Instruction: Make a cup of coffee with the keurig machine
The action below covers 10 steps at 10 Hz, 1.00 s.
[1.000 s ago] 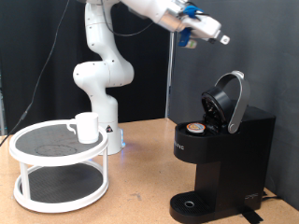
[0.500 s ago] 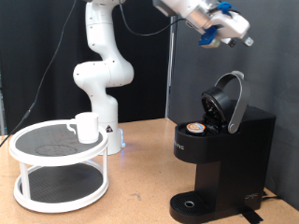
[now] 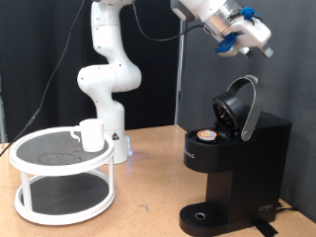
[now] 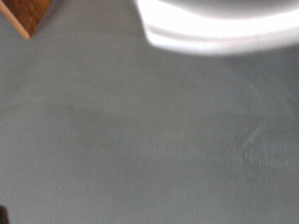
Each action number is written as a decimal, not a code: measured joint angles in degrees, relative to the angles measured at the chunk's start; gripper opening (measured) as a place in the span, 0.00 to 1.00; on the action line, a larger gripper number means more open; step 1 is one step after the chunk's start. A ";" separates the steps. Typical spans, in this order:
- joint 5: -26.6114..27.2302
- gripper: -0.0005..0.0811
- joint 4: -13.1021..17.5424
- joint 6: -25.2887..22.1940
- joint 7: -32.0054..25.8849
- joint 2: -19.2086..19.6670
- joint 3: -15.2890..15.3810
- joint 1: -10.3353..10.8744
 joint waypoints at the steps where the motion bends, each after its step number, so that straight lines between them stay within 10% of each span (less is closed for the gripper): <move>1: -1.06 0.91 0.10 0.22 0.36 1.02 0.29 0.02; 10: -4.54 0.91 2.92 -1.92 1.24 3.82 3.67 0.64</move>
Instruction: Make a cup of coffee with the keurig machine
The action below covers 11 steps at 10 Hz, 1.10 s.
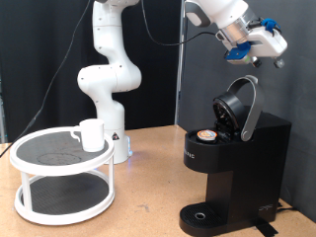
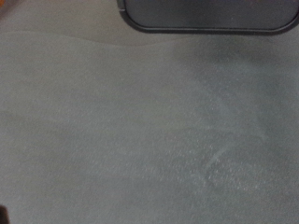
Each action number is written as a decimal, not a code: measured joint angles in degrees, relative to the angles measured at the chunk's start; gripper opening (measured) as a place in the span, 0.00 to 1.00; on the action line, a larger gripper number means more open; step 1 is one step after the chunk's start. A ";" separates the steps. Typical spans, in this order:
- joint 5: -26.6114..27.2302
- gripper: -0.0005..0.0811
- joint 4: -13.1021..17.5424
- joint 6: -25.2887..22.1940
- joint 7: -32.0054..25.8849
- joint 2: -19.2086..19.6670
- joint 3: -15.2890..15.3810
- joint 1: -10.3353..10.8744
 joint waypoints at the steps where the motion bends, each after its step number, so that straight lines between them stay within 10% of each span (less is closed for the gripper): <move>1: -0.16 0.91 0.01 -0.45 0.00 0.29 -0.02 -0.11; 4: -0.50 0.79 0.00 -2.21 -0.01 0.52 -0.28 -0.73; 5: -0.51 0.56 0.00 -2.54 -0.07 0.51 -0.46 -0.89; 8: -1.10 0.39 -0.32 -2.66 0.05 0.40 -0.88 -1.34; 9: -1.82 0.09 -0.68 -2.66 0.50 0.41 -0.90 -1.67; 11: -3.71 0.03 -1.83 -2.46 1.61 0.46 -0.90 -2.34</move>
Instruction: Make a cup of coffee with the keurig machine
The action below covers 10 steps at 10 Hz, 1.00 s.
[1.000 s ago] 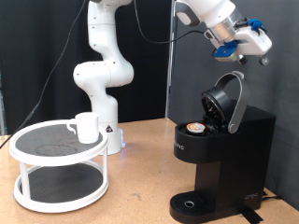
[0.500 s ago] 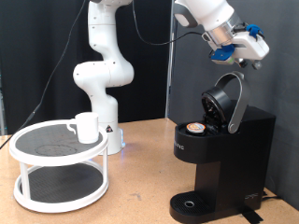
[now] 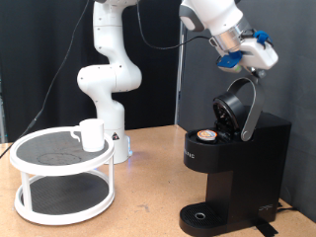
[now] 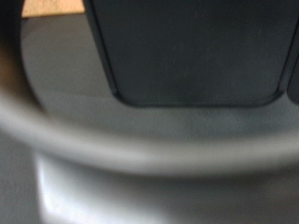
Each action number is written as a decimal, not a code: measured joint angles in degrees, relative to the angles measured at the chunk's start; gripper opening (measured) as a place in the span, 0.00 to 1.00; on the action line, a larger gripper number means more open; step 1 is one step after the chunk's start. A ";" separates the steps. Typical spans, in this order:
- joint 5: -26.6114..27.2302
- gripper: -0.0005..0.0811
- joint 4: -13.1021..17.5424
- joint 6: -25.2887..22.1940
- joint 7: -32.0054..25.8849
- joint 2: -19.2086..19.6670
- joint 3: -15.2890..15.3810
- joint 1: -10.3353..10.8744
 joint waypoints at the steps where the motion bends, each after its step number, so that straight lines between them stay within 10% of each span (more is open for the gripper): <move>1: -0.18 0.01 -0.05 0.17 0.05 -0.13 0.00 -0.10; 10: -6.64 0.01 -2.85 -2.22 -3.33 -3.24 -4.48 -5.89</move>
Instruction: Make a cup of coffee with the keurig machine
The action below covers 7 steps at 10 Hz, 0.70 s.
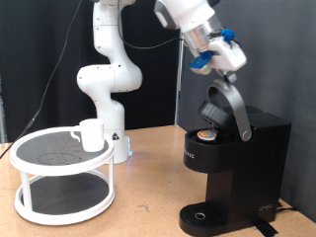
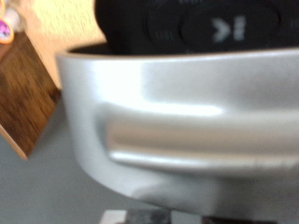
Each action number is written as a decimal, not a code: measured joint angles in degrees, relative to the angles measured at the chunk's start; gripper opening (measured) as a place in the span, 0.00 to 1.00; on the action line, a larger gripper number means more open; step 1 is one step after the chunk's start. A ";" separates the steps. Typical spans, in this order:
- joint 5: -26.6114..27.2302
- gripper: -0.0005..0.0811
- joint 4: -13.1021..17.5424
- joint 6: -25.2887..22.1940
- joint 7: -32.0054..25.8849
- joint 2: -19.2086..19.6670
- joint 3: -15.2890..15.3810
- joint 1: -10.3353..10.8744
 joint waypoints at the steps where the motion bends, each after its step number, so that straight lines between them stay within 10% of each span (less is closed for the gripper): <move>1: -1.59 0.01 -0.51 0.16 -0.15 0.09 -0.37 -0.83; 7: -7.79 0.01 -4.45 2.96 -4.88 0.80 -3.14 -4.77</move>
